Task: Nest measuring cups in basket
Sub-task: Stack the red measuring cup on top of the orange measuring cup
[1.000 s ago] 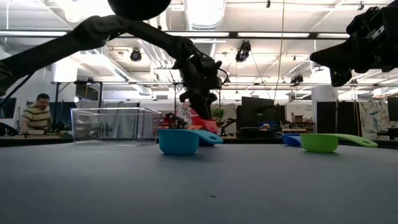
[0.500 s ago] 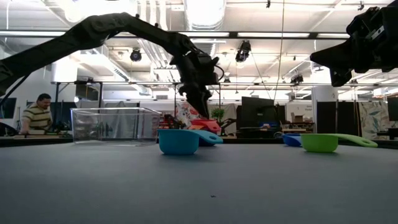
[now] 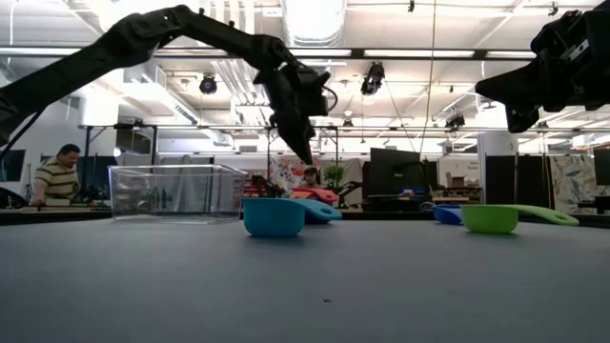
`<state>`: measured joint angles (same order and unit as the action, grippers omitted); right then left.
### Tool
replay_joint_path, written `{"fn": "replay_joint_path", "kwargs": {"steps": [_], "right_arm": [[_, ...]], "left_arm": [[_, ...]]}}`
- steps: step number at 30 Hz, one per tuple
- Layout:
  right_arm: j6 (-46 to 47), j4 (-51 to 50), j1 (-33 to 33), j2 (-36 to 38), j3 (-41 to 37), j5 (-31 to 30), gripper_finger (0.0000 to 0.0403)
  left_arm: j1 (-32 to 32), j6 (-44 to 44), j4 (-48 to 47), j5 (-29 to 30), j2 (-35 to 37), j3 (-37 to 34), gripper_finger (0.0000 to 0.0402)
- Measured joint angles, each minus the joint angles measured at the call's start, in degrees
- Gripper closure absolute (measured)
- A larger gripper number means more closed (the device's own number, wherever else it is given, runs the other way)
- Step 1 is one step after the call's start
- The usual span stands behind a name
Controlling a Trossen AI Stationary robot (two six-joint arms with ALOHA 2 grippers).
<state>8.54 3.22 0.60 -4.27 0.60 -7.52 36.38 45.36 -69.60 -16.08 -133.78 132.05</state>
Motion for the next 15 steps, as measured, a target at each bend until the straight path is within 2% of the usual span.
{"fn": "replay_joint_path", "kwargs": {"steps": [8, 12, 15], "right_arm": [[0.00, -0.01, 0.00, -0.02, 0.00, 0.01, 0.0394], [0.00, 0.00, 0.00, -0.02, 0.00, 0.01, 0.0394], [0.00, -0.02, 0.00, -0.02, -0.02, 0.01, 0.0394]], "left_arm": [[-1.08, -4.97, -0.30, -1.44, 5.73, -4.66, 0.0382], [-2.11, -7.30, 2.23, -1.02, 10.95, -12.71, 0.0399], [-2.74, -9.44, 8.64, -0.96, 17.32, -22.63, 0.0400]]}}
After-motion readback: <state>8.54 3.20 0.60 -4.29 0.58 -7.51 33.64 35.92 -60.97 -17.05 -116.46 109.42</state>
